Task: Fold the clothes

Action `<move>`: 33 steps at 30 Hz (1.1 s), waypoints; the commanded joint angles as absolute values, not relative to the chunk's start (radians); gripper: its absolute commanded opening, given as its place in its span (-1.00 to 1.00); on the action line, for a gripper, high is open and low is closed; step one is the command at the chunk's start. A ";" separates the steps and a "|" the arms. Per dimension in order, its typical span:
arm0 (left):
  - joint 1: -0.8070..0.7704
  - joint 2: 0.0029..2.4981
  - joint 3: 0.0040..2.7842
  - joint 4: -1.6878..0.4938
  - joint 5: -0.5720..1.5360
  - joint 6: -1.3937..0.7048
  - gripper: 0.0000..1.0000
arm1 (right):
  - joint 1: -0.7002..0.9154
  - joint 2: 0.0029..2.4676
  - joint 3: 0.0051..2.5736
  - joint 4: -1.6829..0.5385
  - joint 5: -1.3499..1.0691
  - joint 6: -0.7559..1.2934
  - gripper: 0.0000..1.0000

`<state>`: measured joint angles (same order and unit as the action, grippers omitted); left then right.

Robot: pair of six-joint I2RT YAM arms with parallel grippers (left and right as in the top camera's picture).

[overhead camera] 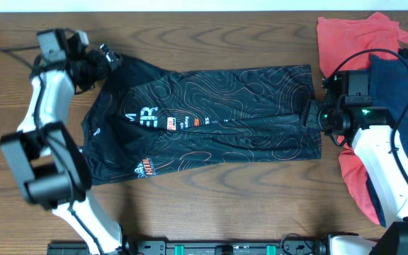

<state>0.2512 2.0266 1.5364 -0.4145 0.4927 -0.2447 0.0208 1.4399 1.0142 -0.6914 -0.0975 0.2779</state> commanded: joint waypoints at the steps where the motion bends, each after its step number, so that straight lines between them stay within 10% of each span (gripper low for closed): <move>1: 0.216 2.125 1.661 -0.461 0.394 -0.130 0.96 | 0.014 1.442 1.015 -0.692 -0.106 0.265 0.21; 17: 0.147 2.378 1.762 -0.259 0.172 -0.042 0.96 | 0.014 1.442 1.015 -0.689 -0.105 0.265 0.21; 24: 0.119 2.383 1.758 -0.300 0.202 -0.042 0.11 | 0.014 1.442 1.015 -0.655 -0.105 0.265 0.21; 29: 0.101 2.383 1.758 -0.357 0.201 -0.042 -0.88 | 0.014 1.450 1.015 -0.631 -0.099 0.264 0.19; 33: 0.105 2.358 1.758 -0.399 0.201 -0.065 -0.88 | 0.014 1.481 1.015 -0.611 -0.075 0.262 0.15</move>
<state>0.1043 2.3539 1.7641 -0.3611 0.1890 -0.0513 0.0208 1.4544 1.0142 -0.6197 -0.0937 0.2768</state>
